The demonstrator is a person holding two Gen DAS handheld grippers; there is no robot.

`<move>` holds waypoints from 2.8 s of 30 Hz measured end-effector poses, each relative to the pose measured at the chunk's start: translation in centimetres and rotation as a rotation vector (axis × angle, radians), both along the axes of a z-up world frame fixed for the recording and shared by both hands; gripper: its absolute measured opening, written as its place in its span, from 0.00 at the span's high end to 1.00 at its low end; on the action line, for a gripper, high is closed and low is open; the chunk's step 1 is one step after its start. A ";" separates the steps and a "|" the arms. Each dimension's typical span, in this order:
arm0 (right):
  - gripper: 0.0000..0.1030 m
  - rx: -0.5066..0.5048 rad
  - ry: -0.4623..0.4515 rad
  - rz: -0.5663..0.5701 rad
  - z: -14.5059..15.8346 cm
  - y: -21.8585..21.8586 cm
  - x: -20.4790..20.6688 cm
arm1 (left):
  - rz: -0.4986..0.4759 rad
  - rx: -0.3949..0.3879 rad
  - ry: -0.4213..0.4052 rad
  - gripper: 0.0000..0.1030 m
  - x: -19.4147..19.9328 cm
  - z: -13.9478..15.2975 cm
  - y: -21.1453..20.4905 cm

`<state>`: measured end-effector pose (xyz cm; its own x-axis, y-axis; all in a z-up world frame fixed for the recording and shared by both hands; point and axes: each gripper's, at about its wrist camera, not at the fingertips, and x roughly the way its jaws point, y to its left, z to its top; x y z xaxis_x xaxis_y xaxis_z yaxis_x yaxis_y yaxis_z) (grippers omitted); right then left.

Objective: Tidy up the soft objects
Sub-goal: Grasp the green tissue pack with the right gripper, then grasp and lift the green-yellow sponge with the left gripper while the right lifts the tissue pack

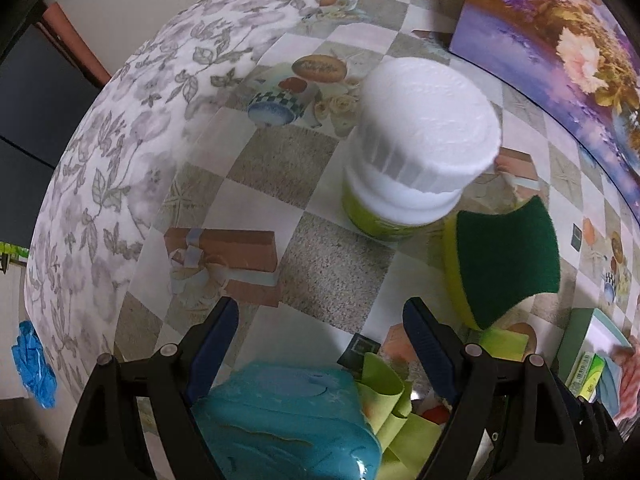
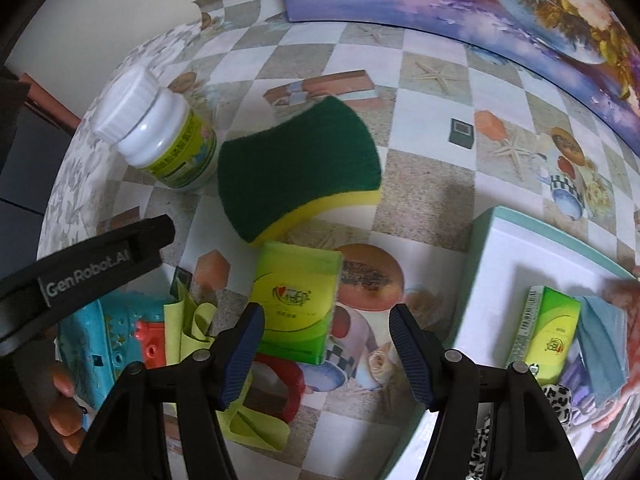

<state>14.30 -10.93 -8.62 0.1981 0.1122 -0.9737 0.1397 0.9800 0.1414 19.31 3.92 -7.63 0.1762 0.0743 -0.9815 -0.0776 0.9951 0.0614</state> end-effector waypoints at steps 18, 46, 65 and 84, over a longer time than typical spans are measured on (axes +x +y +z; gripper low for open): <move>0.33 -0.026 0.011 0.034 -2.8 3.2 1.1 | 0.066 -0.009 -0.010 0.18 0.4 -0.3 1.2; 0.49 -0.108 -0.043 0.014 -3.1 2.1 1.2 | 0.054 -0.025 -0.046 0.18 0.3 0.7 0.3; 0.52 -0.060 -0.078 -0.027 1.2 -1.5 0.2 | 0.041 -0.042 -0.084 0.18 0.3 2.1 -0.3; 0.52 -0.092 -0.198 -0.116 7.6 -6.5 -2.2 | -0.008 -0.029 -0.092 0.18 0.2 0.8 -4.5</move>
<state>12.14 -17.46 -1.01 0.3925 -0.0101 -0.9197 0.2309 0.9690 0.0879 19.50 -0.58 -6.88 0.2666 0.0445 -0.9628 -0.0735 0.9970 0.0257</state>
